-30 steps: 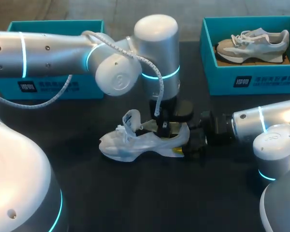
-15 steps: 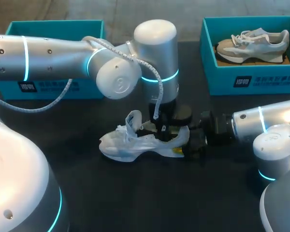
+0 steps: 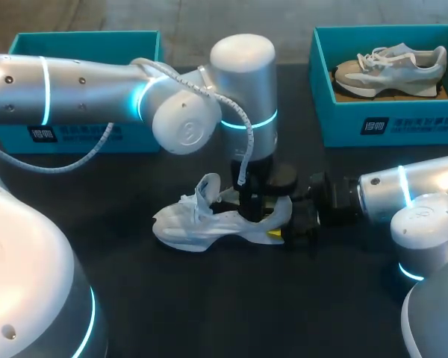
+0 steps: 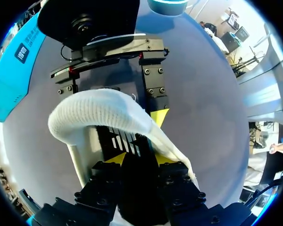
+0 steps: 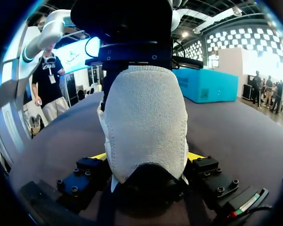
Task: Take the shoe out of the shoebox, open the shoe tongue, remove and reinsert the insole, then place the shoe into the shoebox
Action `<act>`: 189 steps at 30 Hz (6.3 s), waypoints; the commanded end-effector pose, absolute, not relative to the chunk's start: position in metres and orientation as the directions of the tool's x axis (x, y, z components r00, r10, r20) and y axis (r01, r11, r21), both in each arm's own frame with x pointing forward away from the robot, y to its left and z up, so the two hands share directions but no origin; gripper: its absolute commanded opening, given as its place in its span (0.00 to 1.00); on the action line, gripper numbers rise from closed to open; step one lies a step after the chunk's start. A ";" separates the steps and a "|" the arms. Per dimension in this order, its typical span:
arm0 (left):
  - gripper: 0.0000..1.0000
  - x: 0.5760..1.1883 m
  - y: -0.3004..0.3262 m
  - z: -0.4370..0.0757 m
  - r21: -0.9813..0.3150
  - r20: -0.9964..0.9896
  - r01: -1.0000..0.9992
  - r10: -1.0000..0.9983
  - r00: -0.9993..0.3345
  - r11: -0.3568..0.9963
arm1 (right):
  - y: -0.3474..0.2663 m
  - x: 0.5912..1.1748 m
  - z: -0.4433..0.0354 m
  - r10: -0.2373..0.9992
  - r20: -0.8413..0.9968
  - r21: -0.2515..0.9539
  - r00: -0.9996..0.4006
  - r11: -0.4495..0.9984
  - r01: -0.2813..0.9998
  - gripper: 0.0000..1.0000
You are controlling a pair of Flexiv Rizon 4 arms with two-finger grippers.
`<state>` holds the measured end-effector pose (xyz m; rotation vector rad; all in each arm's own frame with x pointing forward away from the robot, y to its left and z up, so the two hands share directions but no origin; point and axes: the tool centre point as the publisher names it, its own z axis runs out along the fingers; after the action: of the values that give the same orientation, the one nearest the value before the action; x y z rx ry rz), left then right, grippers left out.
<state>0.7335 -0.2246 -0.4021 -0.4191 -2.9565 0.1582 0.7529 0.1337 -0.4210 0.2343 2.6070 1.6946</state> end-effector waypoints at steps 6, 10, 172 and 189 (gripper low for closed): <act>0.29 0.717 -0.224 -0.428 -0.105 0.094 0.295 0.305 -0.948 0.950 | 0.136 0.757 -0.423 0.142 0.066 0.909 -0.988 0.400 0.118 0.00; 0.22 0.715 -0.224 -0.436 -0.098 0.072 0.310 0.317 -0.946 0.946 | 0.136 0.757 -0.423 0.142 0.066 0.909 -0.988 0.400 0.118 0.00; 0.00 0.728 -0.215 -0.470 -0.081 -0.144 0.305 0.291 -0.946 0.949 | 0.136 0.757 -0.423 0.142 0.066 0.909 -0.988 0.400 0.118 0.00; 0.00 0.742 -0.198 -0.427 -0.143 -0.128 0.231 0.213 -0.969 0.963 | 0.136 0.757 -0.423 0.142 0.066 0.909 -0.988 0.400 0.118 0.00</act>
<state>0.7367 -0.2107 -0.4099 -0.3606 -3.2355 0.2272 0.7543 0.1354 -0.4211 0.2384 2.6055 1.6968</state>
